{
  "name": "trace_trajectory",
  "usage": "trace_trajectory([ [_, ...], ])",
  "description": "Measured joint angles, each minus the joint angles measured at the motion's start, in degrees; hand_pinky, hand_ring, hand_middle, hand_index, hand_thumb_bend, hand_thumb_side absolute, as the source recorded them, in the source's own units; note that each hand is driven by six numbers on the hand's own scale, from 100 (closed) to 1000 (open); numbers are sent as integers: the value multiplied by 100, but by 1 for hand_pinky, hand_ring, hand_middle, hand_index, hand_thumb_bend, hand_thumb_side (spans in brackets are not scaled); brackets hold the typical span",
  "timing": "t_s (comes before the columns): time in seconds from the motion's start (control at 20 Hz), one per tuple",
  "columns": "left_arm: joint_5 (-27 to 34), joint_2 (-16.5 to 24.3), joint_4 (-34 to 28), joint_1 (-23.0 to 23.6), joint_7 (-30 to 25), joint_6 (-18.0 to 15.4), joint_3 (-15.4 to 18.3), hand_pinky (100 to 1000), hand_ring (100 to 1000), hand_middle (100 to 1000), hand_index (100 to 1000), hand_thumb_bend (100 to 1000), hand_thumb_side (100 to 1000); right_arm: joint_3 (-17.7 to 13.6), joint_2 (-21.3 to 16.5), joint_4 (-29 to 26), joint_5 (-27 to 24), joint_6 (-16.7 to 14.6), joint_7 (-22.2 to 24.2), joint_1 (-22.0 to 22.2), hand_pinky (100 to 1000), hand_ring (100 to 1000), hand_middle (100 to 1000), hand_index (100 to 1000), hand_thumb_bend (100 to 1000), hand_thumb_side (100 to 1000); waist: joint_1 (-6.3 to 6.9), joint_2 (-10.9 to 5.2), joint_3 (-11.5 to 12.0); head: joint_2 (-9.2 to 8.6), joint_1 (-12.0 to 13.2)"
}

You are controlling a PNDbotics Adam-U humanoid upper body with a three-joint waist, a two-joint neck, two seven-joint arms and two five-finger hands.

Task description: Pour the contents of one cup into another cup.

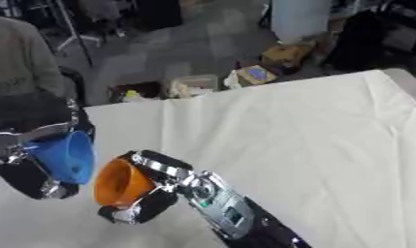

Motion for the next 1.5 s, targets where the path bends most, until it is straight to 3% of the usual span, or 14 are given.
trace_trajectory([
  [1.5, 35, 11, -65, 13, 12, -41, 32, 236, 216, 223, 467, 337, 100, -3, 0, 0, -7, 0, 2, -1, 357, 403, 370, 583, 213, 100, 17, -1, 0, -19, -19],
])
